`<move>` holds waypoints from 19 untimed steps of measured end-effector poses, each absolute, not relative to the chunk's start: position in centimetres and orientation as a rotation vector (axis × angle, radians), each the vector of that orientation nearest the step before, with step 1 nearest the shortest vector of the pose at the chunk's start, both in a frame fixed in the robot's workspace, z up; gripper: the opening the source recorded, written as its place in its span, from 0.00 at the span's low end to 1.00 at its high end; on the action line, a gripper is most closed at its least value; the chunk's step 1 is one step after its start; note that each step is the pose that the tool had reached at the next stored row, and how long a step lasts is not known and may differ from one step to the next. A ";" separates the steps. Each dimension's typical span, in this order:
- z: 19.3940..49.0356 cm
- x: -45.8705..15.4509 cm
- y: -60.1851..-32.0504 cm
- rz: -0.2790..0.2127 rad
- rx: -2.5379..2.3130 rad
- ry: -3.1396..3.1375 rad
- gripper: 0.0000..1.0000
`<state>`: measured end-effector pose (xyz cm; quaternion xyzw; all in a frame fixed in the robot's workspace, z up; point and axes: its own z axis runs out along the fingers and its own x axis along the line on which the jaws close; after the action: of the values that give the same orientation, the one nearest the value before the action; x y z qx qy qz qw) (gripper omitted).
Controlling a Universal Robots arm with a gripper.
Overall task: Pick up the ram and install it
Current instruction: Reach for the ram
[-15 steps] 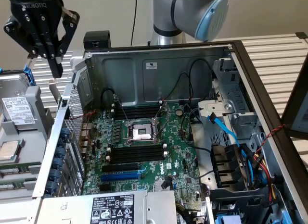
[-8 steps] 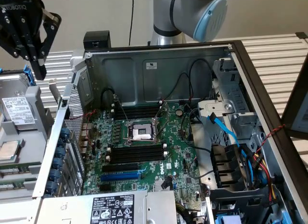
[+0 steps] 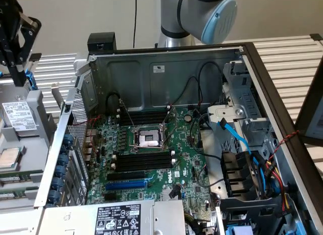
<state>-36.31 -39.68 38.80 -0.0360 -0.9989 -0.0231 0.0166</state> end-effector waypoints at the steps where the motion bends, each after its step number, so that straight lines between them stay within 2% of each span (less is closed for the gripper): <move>1: 38.8 -36.7 -39.7 -0.071 -0.112 -3.103 0.11; 19: 38.4 -44.2 -39.7 -0.070 -0.085 -3.096 0.11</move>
<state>-44.22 -39.68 38.39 -0.0275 -0.9991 -0.0227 0.0218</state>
